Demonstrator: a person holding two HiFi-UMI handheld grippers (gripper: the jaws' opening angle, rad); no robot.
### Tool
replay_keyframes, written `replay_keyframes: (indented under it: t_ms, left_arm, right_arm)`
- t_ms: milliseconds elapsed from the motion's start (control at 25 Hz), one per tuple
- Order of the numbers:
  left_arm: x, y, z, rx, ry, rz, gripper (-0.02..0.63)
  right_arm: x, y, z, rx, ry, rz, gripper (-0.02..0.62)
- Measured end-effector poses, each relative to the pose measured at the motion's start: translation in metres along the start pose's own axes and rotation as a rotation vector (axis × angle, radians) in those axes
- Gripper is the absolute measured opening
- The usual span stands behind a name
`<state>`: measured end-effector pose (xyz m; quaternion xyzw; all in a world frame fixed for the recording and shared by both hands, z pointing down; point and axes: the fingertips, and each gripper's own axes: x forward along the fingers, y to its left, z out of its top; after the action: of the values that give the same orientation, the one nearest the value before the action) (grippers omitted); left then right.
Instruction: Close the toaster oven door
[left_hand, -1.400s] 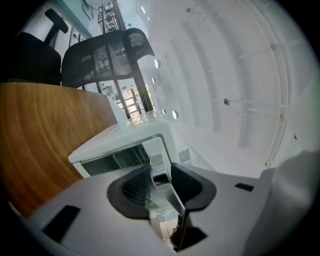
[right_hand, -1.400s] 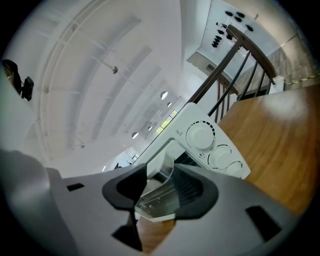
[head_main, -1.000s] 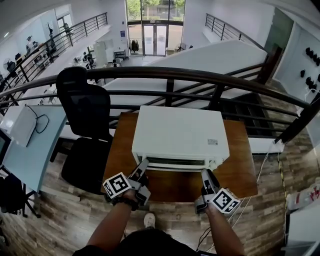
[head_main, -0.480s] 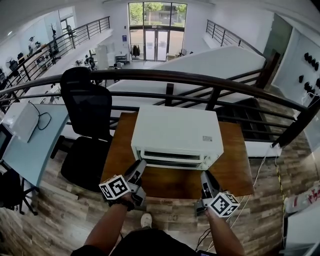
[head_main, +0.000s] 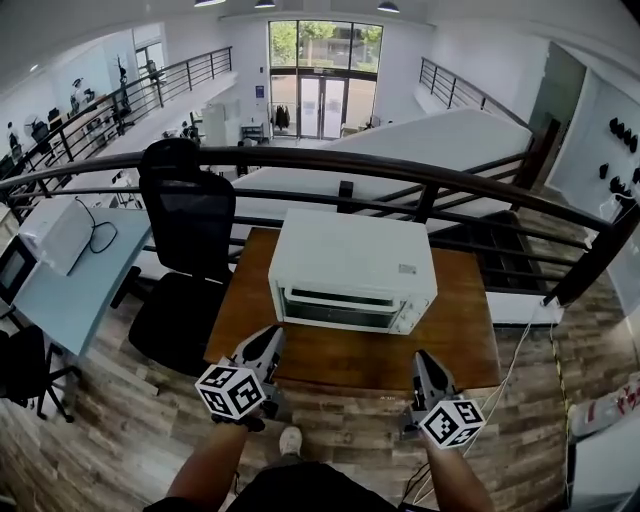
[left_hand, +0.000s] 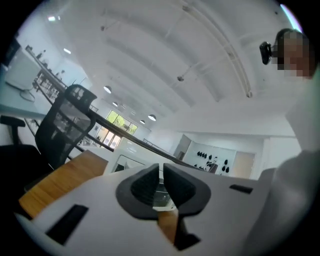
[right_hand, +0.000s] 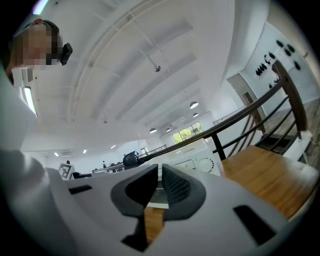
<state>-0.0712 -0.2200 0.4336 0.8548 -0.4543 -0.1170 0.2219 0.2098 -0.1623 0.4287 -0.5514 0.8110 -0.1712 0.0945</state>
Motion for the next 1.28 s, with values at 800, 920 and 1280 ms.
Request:
replay_keyframes:
  t_ms: [800,920,1280]
  left_arm:
    - [-0.147,-0.083,-0.014,0.340,-0.050,0.145,0.017]
    - [-0.158,-0.086,-0.014,0.352,-0.041,0.133,0.017]
    - [-0.186,-0.063,-0.004,0.353,-0.046,0.120,0.017]
  right_arm:
    - [-0.134,0.021,-0.008,-0.142,-0.029,0.025,-0.003]
    - [-0.142,0.021,-0.005,-0.140,-0.041,0.003,-0.003]
    - [-0.133,0.054,-0.008,-0.175,-0.043,-0.010,-0.003]
